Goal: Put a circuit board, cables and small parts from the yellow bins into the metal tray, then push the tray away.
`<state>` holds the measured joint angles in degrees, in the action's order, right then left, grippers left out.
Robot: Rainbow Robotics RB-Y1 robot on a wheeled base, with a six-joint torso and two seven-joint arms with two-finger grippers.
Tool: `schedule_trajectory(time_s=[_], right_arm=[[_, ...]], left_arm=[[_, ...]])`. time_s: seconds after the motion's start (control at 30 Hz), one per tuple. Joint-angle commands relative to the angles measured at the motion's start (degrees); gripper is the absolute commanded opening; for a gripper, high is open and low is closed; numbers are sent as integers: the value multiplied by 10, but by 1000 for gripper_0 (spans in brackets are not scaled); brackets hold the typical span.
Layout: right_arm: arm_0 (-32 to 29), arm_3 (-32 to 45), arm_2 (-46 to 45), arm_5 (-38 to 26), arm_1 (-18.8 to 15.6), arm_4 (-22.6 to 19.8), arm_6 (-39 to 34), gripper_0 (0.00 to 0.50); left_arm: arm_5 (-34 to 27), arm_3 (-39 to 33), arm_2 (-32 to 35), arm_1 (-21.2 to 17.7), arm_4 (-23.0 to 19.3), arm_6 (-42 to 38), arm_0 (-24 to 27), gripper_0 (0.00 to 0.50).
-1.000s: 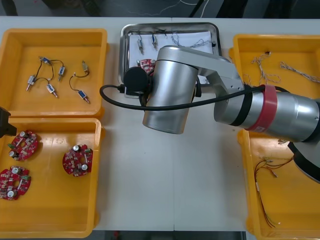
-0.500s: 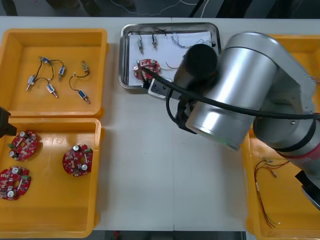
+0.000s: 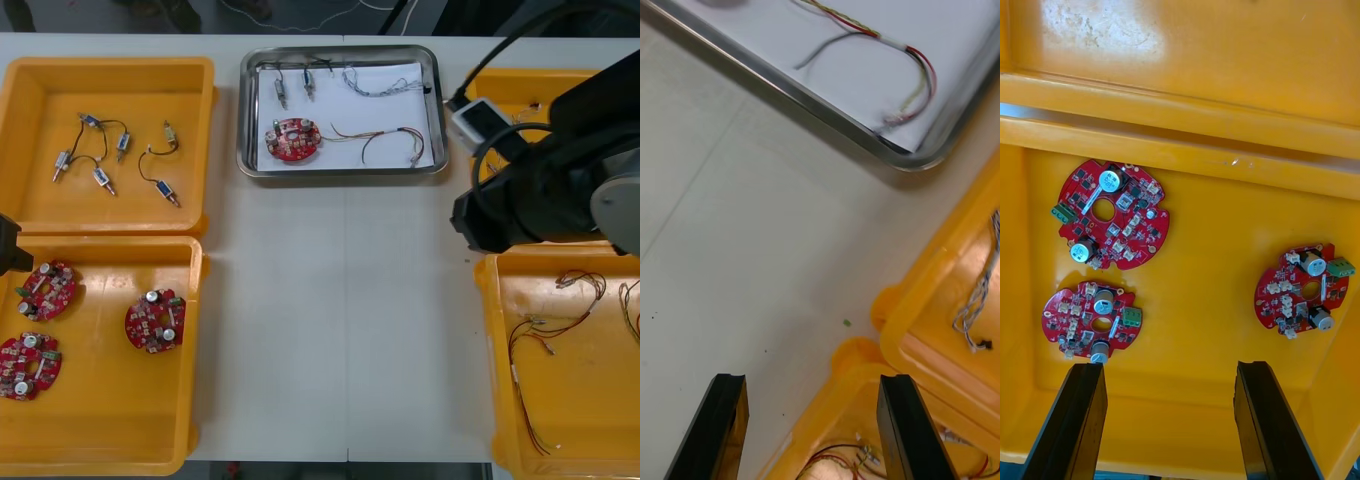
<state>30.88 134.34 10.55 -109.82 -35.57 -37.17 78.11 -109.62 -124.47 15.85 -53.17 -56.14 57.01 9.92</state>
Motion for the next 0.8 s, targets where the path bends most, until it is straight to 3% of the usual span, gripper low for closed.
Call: schedule_trajectory(time_s=[0.03,0.27,0.53,0.8], right_arm=[[-57,18,-101,-2,-45,-36,-38,500],[-129,-4,-220,-2,-73,-56,-39,500],[-166,-49,-314,-2,-79,-97,-20,500],[-214,-62,-335,-2,-80,-76,-2,500]], left_arm=[[-4,-16,20,5,5,45,-6,500],[-4,-16,20,5,5,45,-6,500],[-4,-16,20,5,5,45,-6,500],[-4,-16,20,5,5,45,-6,500]])
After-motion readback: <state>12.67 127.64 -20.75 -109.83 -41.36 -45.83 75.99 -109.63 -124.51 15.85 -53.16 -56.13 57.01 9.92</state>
